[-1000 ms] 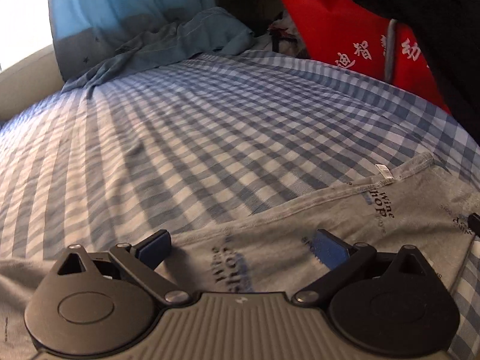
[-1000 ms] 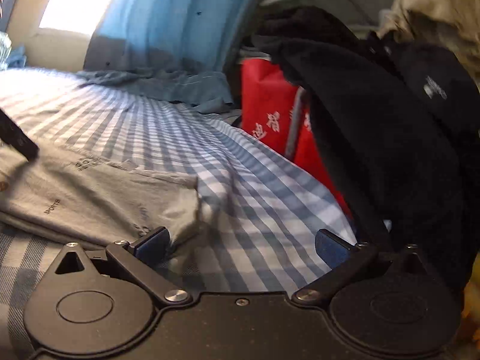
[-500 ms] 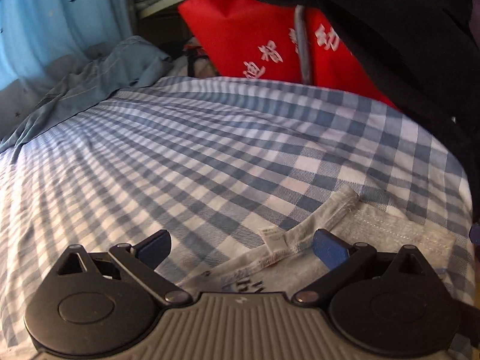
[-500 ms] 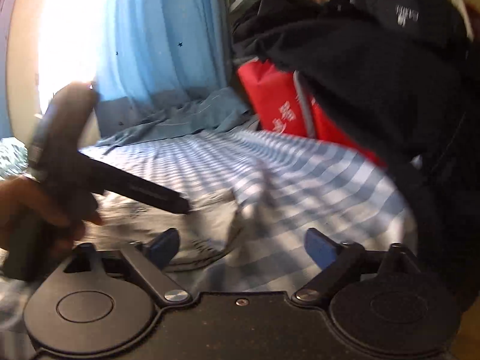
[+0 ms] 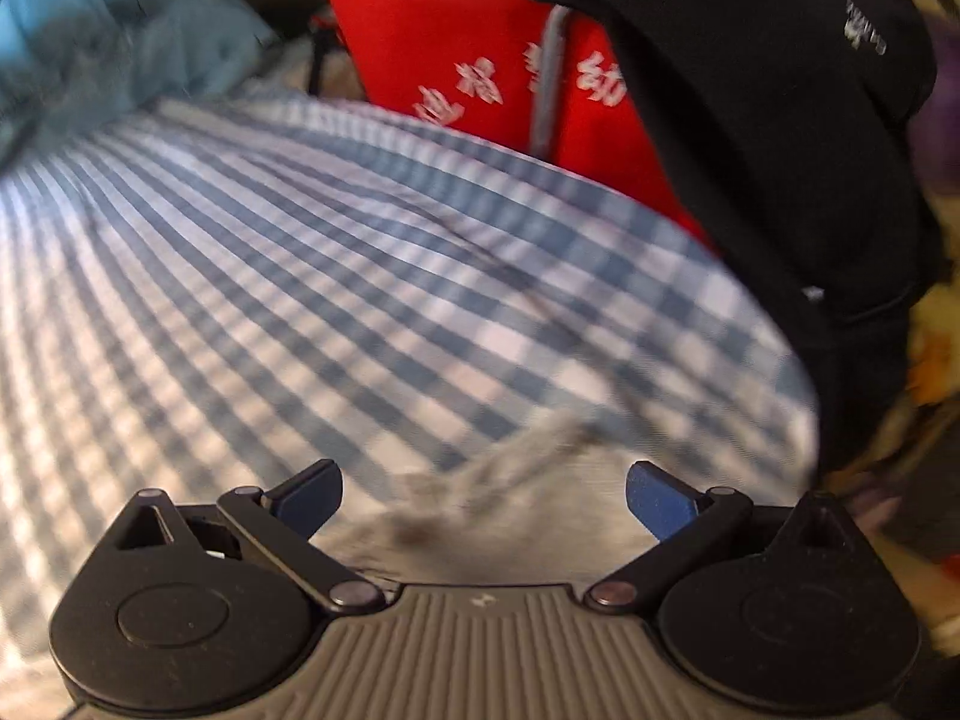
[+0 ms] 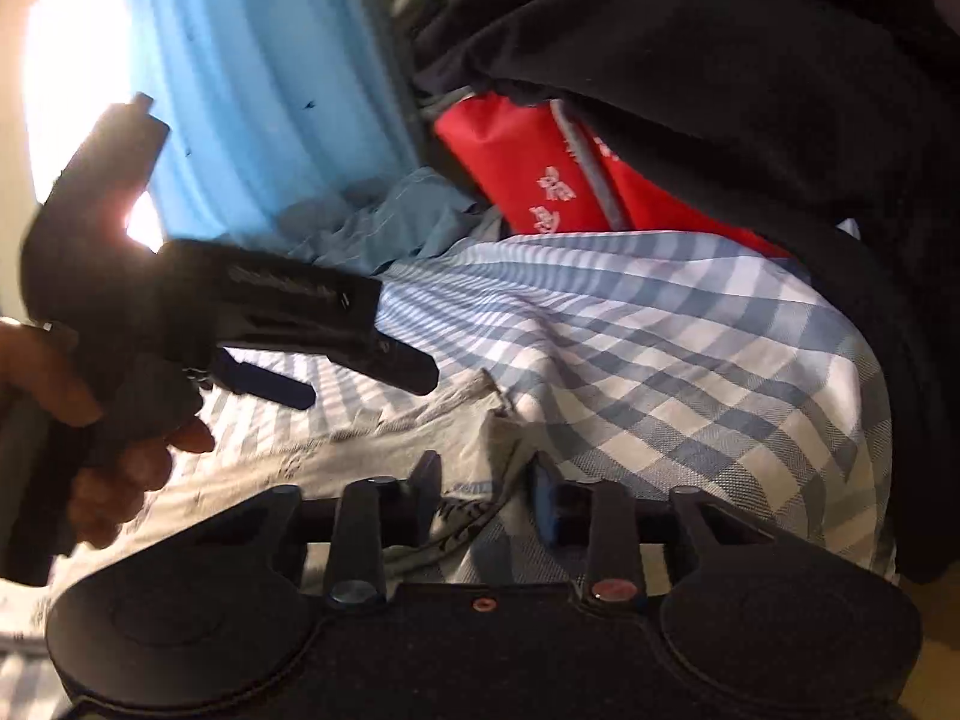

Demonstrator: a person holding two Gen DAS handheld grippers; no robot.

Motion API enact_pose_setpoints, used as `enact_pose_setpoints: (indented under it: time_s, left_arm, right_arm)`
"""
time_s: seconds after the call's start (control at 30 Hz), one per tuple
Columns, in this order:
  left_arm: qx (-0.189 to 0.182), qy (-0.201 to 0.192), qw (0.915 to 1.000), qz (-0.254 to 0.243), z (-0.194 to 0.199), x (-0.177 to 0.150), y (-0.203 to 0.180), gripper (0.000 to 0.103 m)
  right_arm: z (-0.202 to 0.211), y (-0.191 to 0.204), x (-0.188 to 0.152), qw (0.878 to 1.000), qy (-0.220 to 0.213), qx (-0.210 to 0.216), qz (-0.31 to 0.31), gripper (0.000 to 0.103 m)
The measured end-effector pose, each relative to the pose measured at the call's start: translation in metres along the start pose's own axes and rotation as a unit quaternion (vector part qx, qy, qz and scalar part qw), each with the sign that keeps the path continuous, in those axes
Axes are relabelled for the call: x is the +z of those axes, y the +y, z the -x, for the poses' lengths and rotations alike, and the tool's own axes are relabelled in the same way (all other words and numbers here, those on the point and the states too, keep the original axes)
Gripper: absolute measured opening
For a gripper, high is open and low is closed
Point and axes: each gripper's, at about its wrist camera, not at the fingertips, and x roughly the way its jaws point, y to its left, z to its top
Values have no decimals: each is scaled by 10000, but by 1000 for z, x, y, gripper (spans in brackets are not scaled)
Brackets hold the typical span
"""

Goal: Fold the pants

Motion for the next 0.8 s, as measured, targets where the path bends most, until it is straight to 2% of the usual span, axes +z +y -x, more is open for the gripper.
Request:
enact_pose_setpoints:
  time_s: [0.07, 0.17, 0.23, 0.33, 0.4, 0.47, 0.67, 0.8]
  left_arm:
    - [-299, 199, 9990, 275, -1, 5, 0, 103]
    - [-675, 477, 9936, 766, -5, 12, 2, 102]
    - [-790, 605, 9901, 990, -7, 15, 5, 97]
    - [-880, 782, 9877, 1029, -7, 18, 3, 89]
    - [-920, 864, 9866, 1031, -6, 19, 3, 87]
    - [-903, 883, 9869, 1002, -3, 19, 4, 87]
    - [-635, 939, 9892, 930, -1, 15, 7, 74]
    - [-417, 965, 9902, 920, -2, 11, 10, 48]
  right_arm:
    - [1, 4, 1, 9998, -57, -166, 100, 19]
    - [4, 19, -1, 9965, -200, -407, 706, 12]
    - [7, 35, -5, 9888, -317, -621, 1318, 11]
    - [10, 54, -12, 9758, -431, -753, 2007, 9]
    - [10, 63, -17, 9671, -479, -787, 2370, 8]
    - [12, 72, -21, 9574, -524, -816, 2721, 8]
    - [11, 93, -30, 9325, -553, -787, 3482, 7]
    - [11, 103, -33, 9242, -522, -693, 3720, 7]
